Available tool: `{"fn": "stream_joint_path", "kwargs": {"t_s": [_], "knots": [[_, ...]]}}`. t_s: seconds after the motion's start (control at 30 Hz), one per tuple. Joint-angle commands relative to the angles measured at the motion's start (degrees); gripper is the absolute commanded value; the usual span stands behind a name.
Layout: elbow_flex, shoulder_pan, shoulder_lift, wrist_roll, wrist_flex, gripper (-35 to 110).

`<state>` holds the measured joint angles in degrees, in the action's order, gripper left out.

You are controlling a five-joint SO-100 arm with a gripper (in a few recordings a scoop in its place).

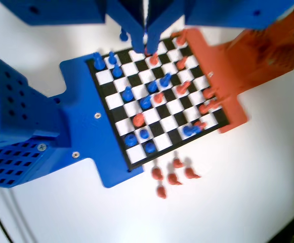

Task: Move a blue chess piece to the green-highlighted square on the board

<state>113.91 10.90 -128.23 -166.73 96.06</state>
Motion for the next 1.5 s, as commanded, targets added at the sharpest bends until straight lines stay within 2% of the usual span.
{"fn": "stream_joint_path", "kwargs": {"t_s": [0.0, 0.37, 0.83, 1.13, 1.47], "knots": [[2.7, 1.8, -0.3, -6.6, -2.6, 11], [10.5, 4.2, 0.5, -7.3, -6.1, 14], [19.3, 7.9, 4.4, -7.0, -16.3, 14], [24.6, 12.9, 6.0, -10.5, -23.6, 14], [24.5, 17.5, 10.0, -14.0, -26.8, 14]]}}
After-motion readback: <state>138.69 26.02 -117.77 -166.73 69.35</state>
